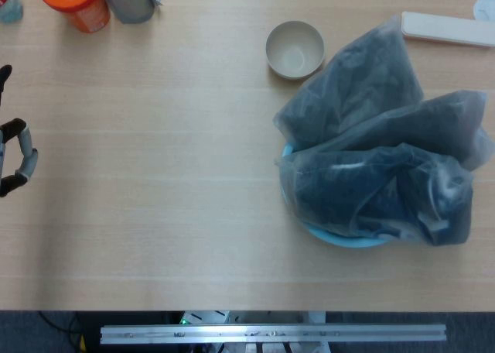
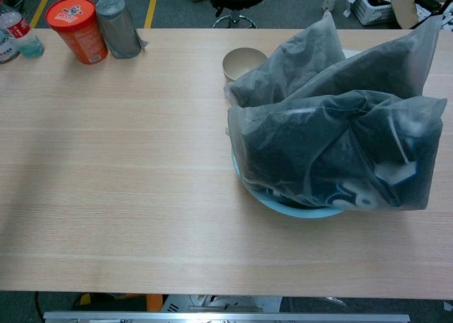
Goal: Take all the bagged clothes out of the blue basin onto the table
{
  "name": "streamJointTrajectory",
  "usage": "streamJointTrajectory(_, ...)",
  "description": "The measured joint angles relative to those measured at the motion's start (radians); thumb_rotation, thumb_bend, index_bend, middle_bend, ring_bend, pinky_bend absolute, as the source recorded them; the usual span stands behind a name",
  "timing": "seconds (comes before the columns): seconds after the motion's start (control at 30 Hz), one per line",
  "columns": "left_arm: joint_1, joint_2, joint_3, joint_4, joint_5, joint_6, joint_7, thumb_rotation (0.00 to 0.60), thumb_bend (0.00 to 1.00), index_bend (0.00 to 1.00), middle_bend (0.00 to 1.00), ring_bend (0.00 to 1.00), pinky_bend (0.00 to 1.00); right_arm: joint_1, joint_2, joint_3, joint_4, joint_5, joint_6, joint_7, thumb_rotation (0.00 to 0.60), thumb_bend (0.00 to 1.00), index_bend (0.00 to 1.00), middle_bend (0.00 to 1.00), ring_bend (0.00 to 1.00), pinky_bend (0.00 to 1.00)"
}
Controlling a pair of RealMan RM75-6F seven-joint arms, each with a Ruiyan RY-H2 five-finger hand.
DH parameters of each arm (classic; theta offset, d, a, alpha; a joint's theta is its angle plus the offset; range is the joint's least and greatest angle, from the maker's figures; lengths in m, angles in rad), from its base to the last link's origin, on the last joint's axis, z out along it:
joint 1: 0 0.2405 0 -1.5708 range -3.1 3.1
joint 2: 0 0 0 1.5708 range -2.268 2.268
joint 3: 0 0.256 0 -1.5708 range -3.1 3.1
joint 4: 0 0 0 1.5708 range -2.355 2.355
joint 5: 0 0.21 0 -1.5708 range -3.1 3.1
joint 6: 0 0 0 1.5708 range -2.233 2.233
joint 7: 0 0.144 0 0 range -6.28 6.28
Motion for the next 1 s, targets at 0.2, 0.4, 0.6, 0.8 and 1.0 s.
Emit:
streamJointTrajectory(0.2, 0.0, -0.002, 0.001, 0.003, -0.001, -0.002, -0.001, 0.6, 0.33, 0.02, 0.0, 0.0, 0.05, 0.003, 0.002, -0.002, -0.005, -0.007, -0.004, -0.006, 0.6, 0.26, 0.37, 0.51, 0.38, 0.52)
streamJointTrajectory(0.4, 0.002, 0.0, -0.001, 0.005, 0.0, 0.004, -0.008, 0.6, 0.33, 0.02, 0.0, 0.0, 0.05, 0.007, 0.01, -0.009, -0.015, -0.028, -0.01, -0.013, 0.6, 0.26, 0.37, 0.51, 0.38, 0.52)
streamJointTrajectory(0.6, 0.002, -0.001, 0.001, 0.006, 0.003, 0.003, -0.009, 0.6, 0.33, 0.02, 0.0, 0.0, 0.05, 0.018, 0.016, -0.022, -0.021, -0.045, -0.036, -0.032, 0.6, 0.26, 0.37, 0.51, 0.38, 0.52)
streamJointTrajectory(0.8, 0.004, -0.001, -0.002, 0.004, 0.005, 0.01, -0.009, 0.6, 0.33, 0.02, 0.0, 0.0, 0.05, 0.033, 0.01, -0.032, -0.017, -0.057, -0.064, -0.048, 0.6, 0.26, 0.37, 0.51, 0.38, 0.52)
streamJointTrajectory(1.0, 0.008, 0.004, 0.0, -0.001, 0.009, 0.015, -0.008, 0.6, 0.33, 0.02, 0.0, 0.0, 0.05, 0.063, -0.015, -0.046, -0.01, -0.078, -0.115, -0.073, 0.6, 0.26, 0.37, 0.51, 0.38, 0.52)
